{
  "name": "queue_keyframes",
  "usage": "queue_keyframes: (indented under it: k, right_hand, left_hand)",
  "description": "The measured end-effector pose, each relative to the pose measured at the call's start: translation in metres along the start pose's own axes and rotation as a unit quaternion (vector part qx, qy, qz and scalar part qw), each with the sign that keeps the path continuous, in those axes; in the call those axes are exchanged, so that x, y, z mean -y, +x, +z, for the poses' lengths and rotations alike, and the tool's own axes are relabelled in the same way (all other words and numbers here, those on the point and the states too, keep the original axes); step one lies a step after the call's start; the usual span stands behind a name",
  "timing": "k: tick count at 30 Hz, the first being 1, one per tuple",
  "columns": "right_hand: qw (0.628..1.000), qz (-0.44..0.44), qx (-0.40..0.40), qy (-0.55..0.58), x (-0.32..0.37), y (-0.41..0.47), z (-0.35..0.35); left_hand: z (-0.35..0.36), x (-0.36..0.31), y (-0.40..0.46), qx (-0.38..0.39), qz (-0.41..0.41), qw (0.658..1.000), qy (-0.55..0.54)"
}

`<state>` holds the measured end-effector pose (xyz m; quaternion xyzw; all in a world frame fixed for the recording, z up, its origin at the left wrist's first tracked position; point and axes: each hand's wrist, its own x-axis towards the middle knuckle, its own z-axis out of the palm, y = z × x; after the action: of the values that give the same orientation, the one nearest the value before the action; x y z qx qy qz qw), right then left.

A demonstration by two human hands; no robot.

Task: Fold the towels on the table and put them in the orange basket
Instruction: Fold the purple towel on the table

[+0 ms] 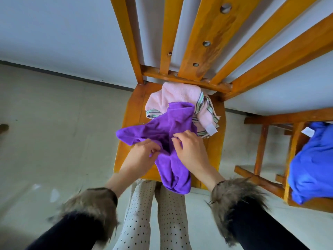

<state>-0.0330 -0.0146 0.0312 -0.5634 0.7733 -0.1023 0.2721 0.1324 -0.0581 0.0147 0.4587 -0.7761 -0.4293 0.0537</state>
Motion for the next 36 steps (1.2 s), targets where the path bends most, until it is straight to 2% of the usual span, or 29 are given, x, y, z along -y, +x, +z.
queue_keyframes:
  k: [2, 6, 9, 11, 14, 16, 19, 21, 24, 26, 29, 30, 32, 34, 36]
  right_hand:
    - [0.991, 0.077, 0.095, 0.047, 0.016, 0.004, -0.001]
    - [0.928, 0.235, 0.269, 0.108, 0.036, 0.012, 0.01]
    - [0.912, 0.229, 0.338, 0.036, 0.035, 0.014, 0.027]
    - [0.908, 0.24, 0.344, 0.005, 0.034, 0.012, 0.035]
    - [0.909, 0.254, 0.328, 0.035, 0.028, 0.006, 0.041]
    - [0.905, 0.26, 0.305, 0.139, 0.021, -0.001, 0.04]
    - [0.904, 0.237, 0.253, 0.25, 0.016, -0.013, 0.032]
    - [0.901, 0.206, 0.239, 0.297, 0.017, -0.02, 0.025]
    - [0.896, 0.171, 0.249, 0.326, 0.019, -0.028, 0.019]
    - [0.904, 0.155, 0.264, 0.299, 0.016, -0.032, 0.02]
    - [0.943, 0.112, 0.238, 0.202, 0.012, -0.032, 0.024]
    - [0.962, 0.087, 0.198, 0.166, 0.013, -0.03, 0.025]
    - [0.994, 0.019, 0.069, 0.081, 0.016, -0.019, 0.022]
    - [0.997, -0.042, -0.07, 0.0, 0.018, -0.001, 0.017]
    - [0.983, -0.084, -0.145, -0.069, 0.017, 0.022, 0.011]
  left_hand:
    - [0.0, -0.007, -0.021, 0.032, 0.041, 0.999, -0.005]
    - [0.005, -0.015, -0.038, 0.039, 0.085, 0.996, 0.0]
    - [0.005, -0.012, -0.042, 0.034, 0.112, 0.993, -0.001]
    - [0.005, -0.005, -0.047, 0.028, 0.119, 0.993, 0.003]
    - [0.002, 0.004, -0.056, 0.027, 0.087, 0.995, -0.032]
    - [0.0, 0.013, -0.059, 0.007, 0.05, 0.998, -0.045]
    - [0.001, 0.036, -0.056, -0.009, 0.0, 0.999, 0.044]
    - [0.003, 0.05, -0.049, 0.04, -0.037, 0.991, 0.121]
    - [0.006, 0.056, -0.033, 0.083, 0.02, 0.983, 0.165]
    - [0.003, 0.058, -0.023, 0.067, 0.071, 0.972, 0.214]
    - [-0.008, 0.067, -0.019, 0.118, 0.072, 0.947, 0.29]
    - [-0.013, 0.071, -0.021, 0.148, 0.049, 0.932, 0.326]
    - [-0.025, 0.082, -0.023, 0.196, -0.025, 0.899, 0.391]
    - [-0.036, 0.09, -0.019, 0.222, -0.08, 0.87, 0.432]
    - [-0.039, 0.088, -0.012, 0.217, -0.098, 0.864, 0.444]
